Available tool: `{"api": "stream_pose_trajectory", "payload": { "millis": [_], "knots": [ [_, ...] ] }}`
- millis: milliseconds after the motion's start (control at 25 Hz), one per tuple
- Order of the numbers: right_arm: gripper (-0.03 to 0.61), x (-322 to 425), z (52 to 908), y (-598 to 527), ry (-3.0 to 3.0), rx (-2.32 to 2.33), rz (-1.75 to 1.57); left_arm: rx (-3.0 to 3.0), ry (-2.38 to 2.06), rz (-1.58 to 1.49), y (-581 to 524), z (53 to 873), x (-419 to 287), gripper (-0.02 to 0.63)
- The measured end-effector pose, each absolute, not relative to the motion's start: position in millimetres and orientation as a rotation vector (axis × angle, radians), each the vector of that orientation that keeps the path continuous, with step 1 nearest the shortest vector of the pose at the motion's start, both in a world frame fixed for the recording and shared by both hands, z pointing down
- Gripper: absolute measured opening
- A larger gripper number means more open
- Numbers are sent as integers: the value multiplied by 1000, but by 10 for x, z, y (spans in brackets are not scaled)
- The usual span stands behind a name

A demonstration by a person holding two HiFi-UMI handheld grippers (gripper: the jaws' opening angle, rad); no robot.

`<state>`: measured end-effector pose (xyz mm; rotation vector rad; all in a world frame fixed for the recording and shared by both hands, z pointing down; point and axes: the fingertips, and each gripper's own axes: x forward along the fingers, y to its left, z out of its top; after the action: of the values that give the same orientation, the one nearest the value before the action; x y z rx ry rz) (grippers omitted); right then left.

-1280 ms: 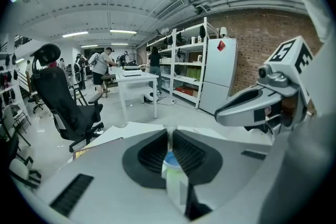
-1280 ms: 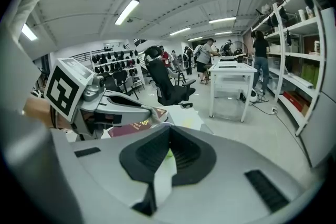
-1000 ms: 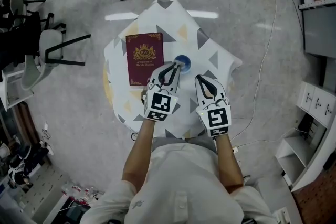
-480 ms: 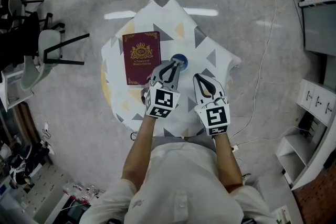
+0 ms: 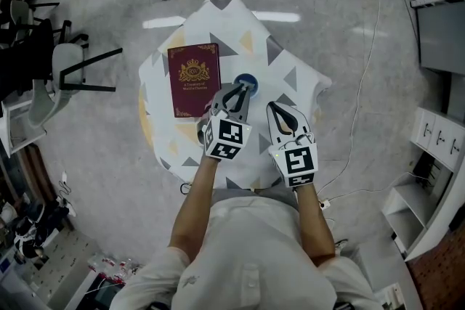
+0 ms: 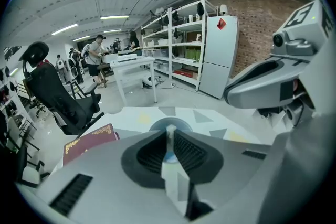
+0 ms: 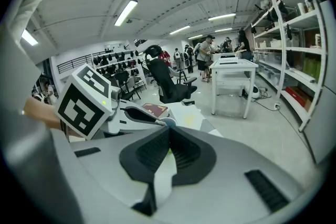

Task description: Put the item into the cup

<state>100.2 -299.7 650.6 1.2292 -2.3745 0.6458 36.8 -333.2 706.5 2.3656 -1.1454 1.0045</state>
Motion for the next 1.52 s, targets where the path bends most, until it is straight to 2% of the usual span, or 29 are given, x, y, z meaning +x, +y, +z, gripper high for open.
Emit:
{"api": "stream_pose_trajectory", "payload": {
  "millis": [960,1520],
  "knots": [
    [6,1110,6385,-2922,-2376,1272,628,2375,-1162,989,-3279,6953,397,100],
    [6,1162,5936,-2970,-2440,1272,497,2499,-1276,704,-3271,5997,332,85]
  ]
}}
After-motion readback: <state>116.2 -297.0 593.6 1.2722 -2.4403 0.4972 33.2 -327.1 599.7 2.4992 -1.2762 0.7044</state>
